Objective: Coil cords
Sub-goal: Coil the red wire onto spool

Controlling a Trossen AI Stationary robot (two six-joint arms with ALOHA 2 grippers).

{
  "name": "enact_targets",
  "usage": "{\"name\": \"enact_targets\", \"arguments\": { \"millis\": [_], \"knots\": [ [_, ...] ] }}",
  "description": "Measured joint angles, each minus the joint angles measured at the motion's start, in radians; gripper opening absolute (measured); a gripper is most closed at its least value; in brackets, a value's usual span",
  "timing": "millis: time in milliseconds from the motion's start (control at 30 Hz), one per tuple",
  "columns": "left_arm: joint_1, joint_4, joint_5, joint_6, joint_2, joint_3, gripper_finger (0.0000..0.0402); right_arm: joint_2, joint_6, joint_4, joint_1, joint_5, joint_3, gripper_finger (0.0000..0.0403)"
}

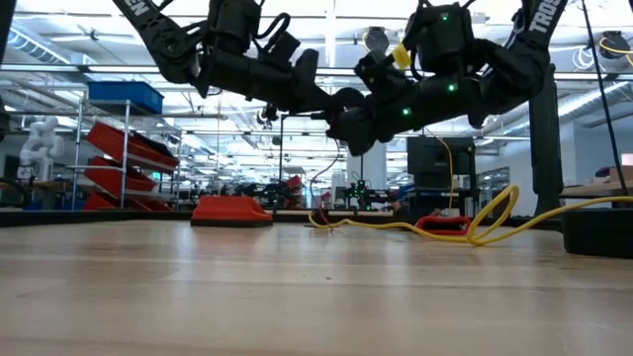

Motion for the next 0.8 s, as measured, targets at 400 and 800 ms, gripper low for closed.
{"name": "enact_targets", "arguments": {
  "millis": [400, 800],
  "knots": [
    [0.049, -0.261, 0.227, 0.123, -0.156, -0.001, 0.0006, -0.049, -0.081, -0.008, -0.036, 0.048, -0.062, 0.0003],
    [0.037, -0.430, 0.280, 0.232, -0.288, 0.001, 0.0006, -0.054, 0.033, -0.127, -0.114, 0.004, -0.066, 0.0030]
  ]
}}
